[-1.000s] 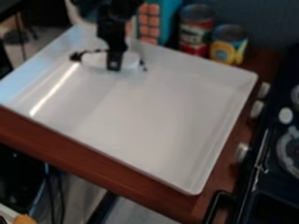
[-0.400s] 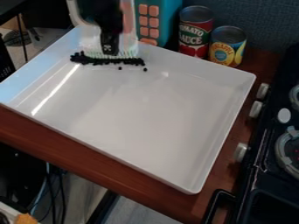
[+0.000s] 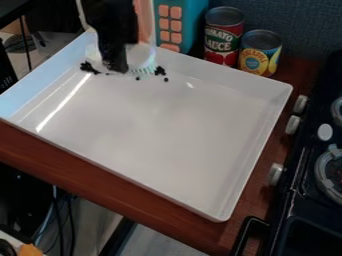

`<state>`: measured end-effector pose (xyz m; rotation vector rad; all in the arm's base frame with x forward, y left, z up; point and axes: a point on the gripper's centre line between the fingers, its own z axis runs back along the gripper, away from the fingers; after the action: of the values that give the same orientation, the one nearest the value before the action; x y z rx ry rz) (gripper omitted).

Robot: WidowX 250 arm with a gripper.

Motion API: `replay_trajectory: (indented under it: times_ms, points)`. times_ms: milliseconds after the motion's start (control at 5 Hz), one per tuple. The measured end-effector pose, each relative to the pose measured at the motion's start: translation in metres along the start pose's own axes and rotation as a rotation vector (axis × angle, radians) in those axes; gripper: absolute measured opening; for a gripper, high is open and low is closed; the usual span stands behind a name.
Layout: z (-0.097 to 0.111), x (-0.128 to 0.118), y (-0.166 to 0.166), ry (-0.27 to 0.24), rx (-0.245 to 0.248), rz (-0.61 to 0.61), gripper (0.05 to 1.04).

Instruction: Sweep into pile

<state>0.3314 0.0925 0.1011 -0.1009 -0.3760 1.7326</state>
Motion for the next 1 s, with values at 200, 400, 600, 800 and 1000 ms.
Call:
replay_trajectory:
  times_ms: [200, 400, 600, 800, 1000]
  points:
    - [-0.002, -0.028, 0.025, 0.004, -0.001, -0.173, 0.73]
    - [-0.005, -0.055, 0.046, -0.006, -0.006, -0.295, 0.73]
    - [-0.008, -0.068, 0.056, -0.012, -0.003, -0.348, 0.73]
    - [-0.009, -0.086, 0.067, 0.003, 0.007, -0.422, 0.73]
    - [-0.013, -0.09, 0.074, -0.002, 0.026, -0.492, 0.73]
